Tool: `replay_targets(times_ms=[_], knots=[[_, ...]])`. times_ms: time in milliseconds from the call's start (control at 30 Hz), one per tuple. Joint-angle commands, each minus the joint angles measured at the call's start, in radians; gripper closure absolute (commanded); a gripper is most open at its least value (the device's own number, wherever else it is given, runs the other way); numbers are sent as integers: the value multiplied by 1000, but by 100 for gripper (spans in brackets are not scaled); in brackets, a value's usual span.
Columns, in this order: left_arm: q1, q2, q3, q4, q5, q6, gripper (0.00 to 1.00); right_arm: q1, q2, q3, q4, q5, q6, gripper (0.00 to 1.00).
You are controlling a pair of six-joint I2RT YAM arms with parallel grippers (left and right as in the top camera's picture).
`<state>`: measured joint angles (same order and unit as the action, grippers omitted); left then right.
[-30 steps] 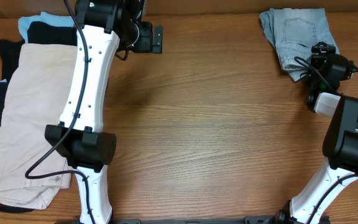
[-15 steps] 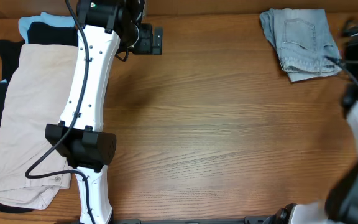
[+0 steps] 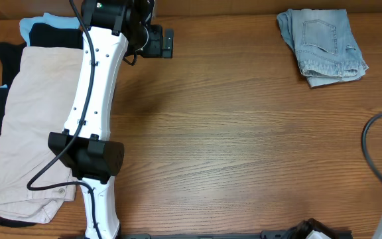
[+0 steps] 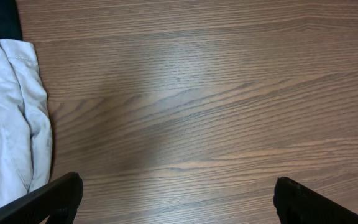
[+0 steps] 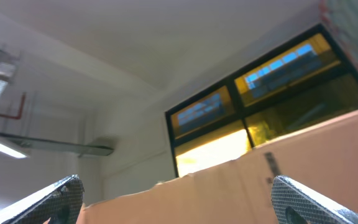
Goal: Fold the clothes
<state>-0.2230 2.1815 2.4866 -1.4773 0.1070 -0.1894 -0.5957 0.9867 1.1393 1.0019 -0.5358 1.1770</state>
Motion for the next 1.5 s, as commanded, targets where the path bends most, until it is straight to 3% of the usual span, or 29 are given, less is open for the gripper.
replay_targets(times_ms=[0,233,300,433,500,567,667,767,867,1067,1267,1467], knots=[[-7,5,-7,0,-10,-17,0,-6,-21,-3,-5,-17,29,0],[-7,5,-7,0,-10,-17,0,-5,-24,-3,0,14,32,0],[-6,5,-7,0,-10,-17,0,6,-24,-3,-43,-5,-55,0],[-6,5,-7,0,-10,-17,0,81,-24,-10,-226,-111,-449,0],[-6,5,-7,0,-10,-17,0,175,-40,-13,-417,-95,-732,0],[-6,5,-7,0,-10,-17,0,301,-66,-13,-677,8,-1053,0],[-6,5,-7,0,-10,-17,0,464,-106,-16,-954,224,-1278,0],[-6,5,-7,0,-10,-17,0,557,-132,-38,-1052,327,-1286,0],[-6,5,-7,0,-10,-17,0,589,-159,-95,-1041,279,-1270,0],[-6,5,-7,0,-10,-17,0,596,-243,-347,-877,220,-1271,0],[-6,5,-7,0,-11,-17,0,595,-428,-704,-583,232,-1272,0],[-6,5,-7,0,-10,-17,0,596,-597,-945,-550,247,-1272,0]])
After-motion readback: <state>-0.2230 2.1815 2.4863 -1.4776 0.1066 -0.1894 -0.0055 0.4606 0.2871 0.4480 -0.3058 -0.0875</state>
